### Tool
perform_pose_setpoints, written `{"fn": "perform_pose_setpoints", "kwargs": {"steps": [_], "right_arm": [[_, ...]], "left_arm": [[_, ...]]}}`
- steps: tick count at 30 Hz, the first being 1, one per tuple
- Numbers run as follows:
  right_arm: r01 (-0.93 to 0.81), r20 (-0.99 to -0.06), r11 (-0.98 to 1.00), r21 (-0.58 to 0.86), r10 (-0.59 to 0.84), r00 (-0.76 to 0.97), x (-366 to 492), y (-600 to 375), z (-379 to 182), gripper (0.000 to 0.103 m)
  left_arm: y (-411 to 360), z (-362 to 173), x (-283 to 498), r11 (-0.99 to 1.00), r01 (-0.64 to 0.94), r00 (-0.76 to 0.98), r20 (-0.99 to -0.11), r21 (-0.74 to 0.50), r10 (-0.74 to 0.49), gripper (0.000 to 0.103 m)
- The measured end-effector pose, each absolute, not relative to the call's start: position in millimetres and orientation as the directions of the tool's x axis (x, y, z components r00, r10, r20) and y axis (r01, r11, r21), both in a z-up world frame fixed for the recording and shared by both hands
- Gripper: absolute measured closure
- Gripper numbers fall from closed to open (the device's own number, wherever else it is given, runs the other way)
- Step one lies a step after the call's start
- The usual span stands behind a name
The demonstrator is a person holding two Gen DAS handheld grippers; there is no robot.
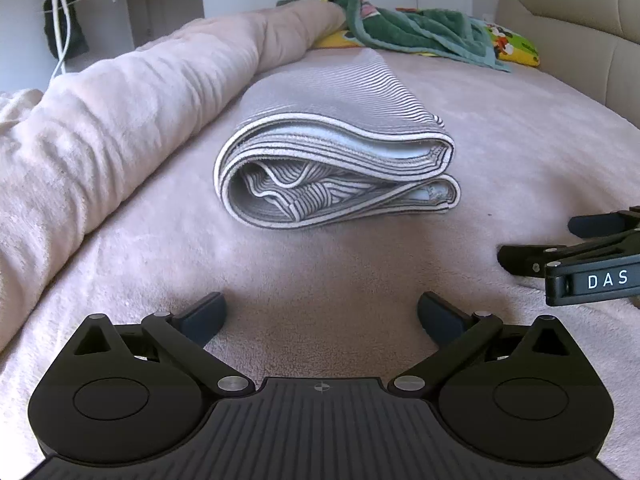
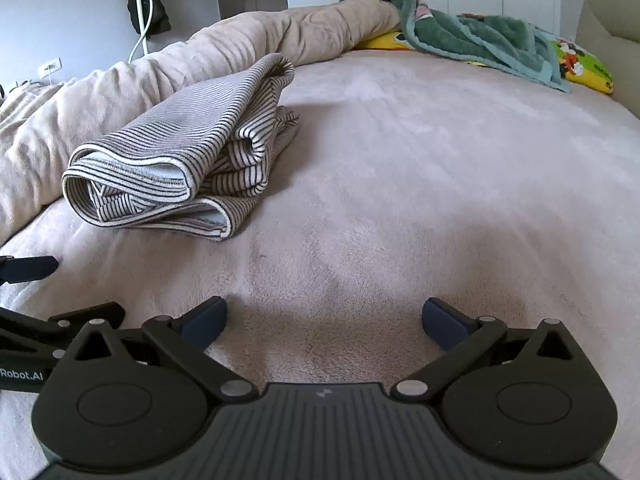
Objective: Fold clothes
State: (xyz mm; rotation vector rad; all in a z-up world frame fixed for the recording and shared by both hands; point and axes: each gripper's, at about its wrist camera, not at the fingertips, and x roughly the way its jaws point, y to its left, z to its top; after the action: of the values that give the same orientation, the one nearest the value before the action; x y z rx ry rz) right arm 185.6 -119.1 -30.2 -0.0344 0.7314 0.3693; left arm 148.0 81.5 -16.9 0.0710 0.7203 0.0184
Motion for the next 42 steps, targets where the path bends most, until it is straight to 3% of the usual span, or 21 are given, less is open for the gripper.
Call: {"fn": "perform_pose_setpoints", "kwargs": {"steps": [42], "right_arm": [[-0.342, -0.659, 0.935, 0.093, 0.315, 0.683, 185.9, -117.6, -29.5, 0.000]], "left_arm": [[78.2, -16.1, 147.7, 0.997, 0.005, 0.751, -0.659, 0.071, 0.043, 0.000]]}}
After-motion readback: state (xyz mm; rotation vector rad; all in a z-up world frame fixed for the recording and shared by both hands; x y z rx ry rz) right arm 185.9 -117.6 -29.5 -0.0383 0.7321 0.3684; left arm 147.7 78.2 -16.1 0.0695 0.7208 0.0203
